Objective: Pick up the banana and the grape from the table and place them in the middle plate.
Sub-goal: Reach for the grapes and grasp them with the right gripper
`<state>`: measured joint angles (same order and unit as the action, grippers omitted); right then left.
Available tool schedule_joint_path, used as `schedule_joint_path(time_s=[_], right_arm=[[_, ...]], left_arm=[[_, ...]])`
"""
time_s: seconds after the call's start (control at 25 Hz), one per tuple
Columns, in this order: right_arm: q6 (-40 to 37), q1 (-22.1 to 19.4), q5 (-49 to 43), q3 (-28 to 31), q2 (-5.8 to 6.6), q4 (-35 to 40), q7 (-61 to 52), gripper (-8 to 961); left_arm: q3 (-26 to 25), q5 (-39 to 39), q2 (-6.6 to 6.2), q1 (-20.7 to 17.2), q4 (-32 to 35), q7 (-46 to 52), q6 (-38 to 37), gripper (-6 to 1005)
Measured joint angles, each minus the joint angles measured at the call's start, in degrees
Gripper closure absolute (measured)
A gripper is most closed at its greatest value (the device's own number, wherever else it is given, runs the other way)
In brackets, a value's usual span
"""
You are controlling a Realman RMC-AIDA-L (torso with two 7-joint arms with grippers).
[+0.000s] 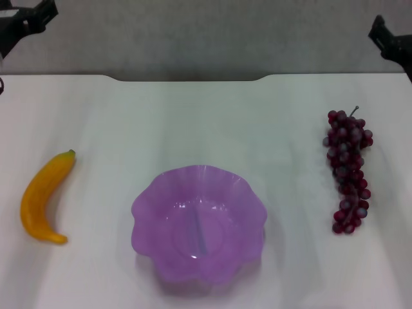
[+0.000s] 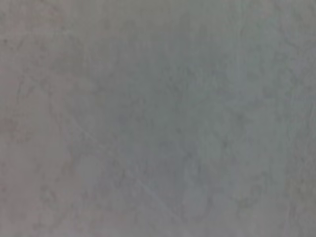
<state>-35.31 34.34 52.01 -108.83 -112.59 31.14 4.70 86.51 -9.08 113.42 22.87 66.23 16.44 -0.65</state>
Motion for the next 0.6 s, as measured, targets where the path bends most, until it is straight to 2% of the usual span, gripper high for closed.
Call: schedule_joint_path(time_s=[0.08, 0.32, 0.44, 0.6], right_arm=[[2.8, -0.4, 0.0, 1.8, 0.28, 1.7, 1.9, 67], [1.7, -3.2, -0.1, 3.4, -0.2, 6.2, 6.8, 66], [1.8, -3.3, -0.1, 3.4, -0.38, 6.7, 7.8, 68], [1.8, -4.0, -0.1, 4.3, -0.54, 6.7, 7.6, 70]], left_arm=[[0.0, 0.0, 0.06, 0.1, -1.6, -0.1, -1.5, 193], [0.0, -0.1, 0.37, 0.2, -3.2, 1.4, -3.7, 194], [-0.3, -0.2, 0.0, 0.4, -4.3, 4.2, -3.8, 194], [-0.8, 0.0, 0.15, 0.7, -4.6, 5.4, -3.8, 194]])
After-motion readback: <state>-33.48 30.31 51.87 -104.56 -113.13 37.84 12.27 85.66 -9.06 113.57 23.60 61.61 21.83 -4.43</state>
